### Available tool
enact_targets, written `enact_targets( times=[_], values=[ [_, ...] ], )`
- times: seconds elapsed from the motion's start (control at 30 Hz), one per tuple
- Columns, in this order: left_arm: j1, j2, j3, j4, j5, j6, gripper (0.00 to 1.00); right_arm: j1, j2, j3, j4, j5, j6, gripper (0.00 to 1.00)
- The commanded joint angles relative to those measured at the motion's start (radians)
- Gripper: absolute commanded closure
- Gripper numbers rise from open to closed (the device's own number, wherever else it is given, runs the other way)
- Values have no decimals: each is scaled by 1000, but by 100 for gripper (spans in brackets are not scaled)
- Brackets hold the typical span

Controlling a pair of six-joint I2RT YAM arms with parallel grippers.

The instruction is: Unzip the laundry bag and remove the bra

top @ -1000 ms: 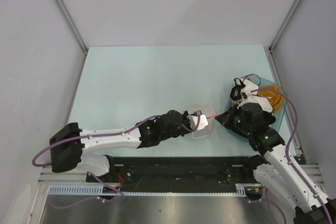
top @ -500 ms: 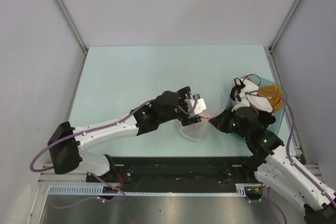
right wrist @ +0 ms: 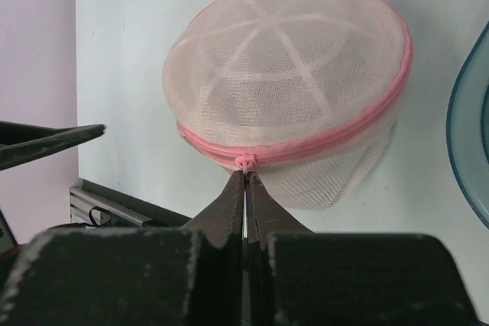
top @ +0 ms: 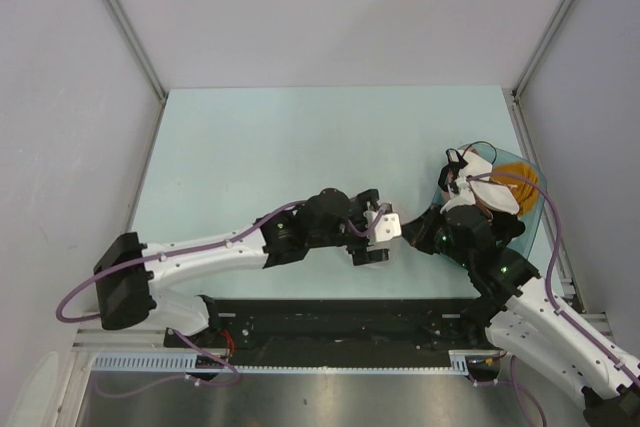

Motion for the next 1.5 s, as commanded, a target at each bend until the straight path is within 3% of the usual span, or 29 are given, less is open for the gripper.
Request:
enact_targets(
  times=[0.0,0.27,0.43,0.53,0.57,0.63,0.67,0.7,0.9,1.13,1.4,1.47],
  values=[
    [-2,53,1,95,-3,61,8,3,-13,30,43,6,10,100],
    [-2,162,20,145,-41,75,12,4,-33,30,23,17,8,100],
    [0,170,4,194,-81,82,31,3,-35,28,6,18,1,100],
    [-2,160,-9,213,-91,84,48,1,-35,30,0,24,-1,100],
    [0,156,-16,214,-93,84,63,0,-36,30,-7,27,-1,100],
    [-2,151,-17,213,-99,84,79,-11,-36,30,-14,35,-4,100],
    [0,151,-17,210,-102,85,94,-19,-39,30,-24,37,-3,100],
    [0,151,-17,207,-104,87,100,-34,-41,30,-29,35,-4,100],
    [7,118,-43,199,-133,107,100,-141,-71,22,-90,11,-44,100],
    [33,6,-111,214,-162,116,100,-298,-102,-49,-78,-129,-55,100],
    [99,-51,-186,254,-197,127,100,-220,-150,-52,-14,-163,42,100],
    [104,-38,-166,240,-203,128,92,-159,-151,-52,0,-135,62,100]
  ],
)
